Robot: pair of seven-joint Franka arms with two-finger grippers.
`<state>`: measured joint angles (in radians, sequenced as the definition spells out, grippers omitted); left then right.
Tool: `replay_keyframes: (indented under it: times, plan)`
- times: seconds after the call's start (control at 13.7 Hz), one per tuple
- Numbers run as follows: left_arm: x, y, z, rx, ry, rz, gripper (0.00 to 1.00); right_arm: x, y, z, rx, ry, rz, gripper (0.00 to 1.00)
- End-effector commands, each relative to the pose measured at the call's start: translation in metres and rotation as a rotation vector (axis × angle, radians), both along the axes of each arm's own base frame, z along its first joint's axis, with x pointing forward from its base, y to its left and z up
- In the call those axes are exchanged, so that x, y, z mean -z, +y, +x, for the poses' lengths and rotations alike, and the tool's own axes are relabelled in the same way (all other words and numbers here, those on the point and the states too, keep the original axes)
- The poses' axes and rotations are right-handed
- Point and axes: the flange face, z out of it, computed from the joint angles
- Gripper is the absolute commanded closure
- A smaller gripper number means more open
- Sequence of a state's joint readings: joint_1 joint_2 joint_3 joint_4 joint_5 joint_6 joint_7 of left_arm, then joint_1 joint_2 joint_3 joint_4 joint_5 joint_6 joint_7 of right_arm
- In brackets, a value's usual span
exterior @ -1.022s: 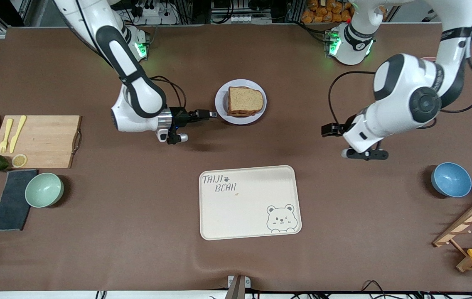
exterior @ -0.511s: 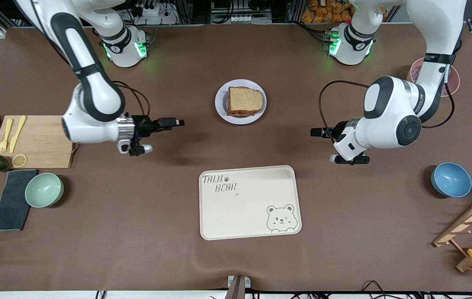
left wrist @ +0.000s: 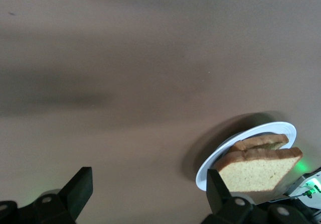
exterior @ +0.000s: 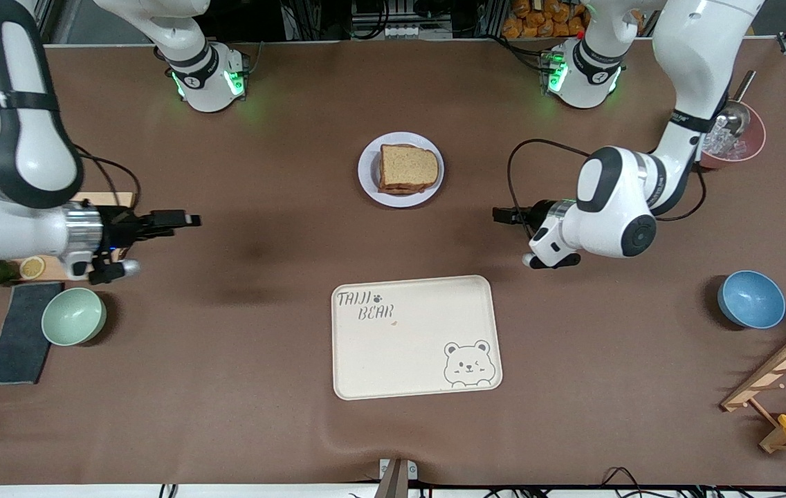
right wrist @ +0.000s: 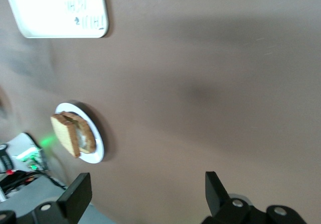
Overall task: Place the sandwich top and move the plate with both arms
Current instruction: 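Retract the right gripper while the left gripper reaches toward the plate, then lower the left gripper and grasp the white plate rim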
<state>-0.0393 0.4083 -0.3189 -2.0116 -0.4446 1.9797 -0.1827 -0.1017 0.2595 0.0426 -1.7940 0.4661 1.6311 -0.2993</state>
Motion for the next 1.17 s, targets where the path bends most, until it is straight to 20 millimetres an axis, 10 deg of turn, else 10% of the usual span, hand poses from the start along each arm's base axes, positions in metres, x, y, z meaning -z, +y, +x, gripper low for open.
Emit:
replay_keyframes:
  times: [0.0,0.58,1.1]
  plan:
    - [0.008,-0.017,-0.016,-0.024,0.006,-0.009,0.0,-0.056,-0.019,0.014,0.012,-0.004,-0.098,0.0]
    - [0.046,-0.062,-0.065,-0.032,-0.058,0.013,0.0,-0.202,-0.024,0.016,0.116,-0.081,-0.479,0.0]
    - [0.084,-0.103,-0.113,0.006,-0.007,0.028,0.0,-0.32,-0.023,-0.061,0.167,-0.252,-0.499,0.0]
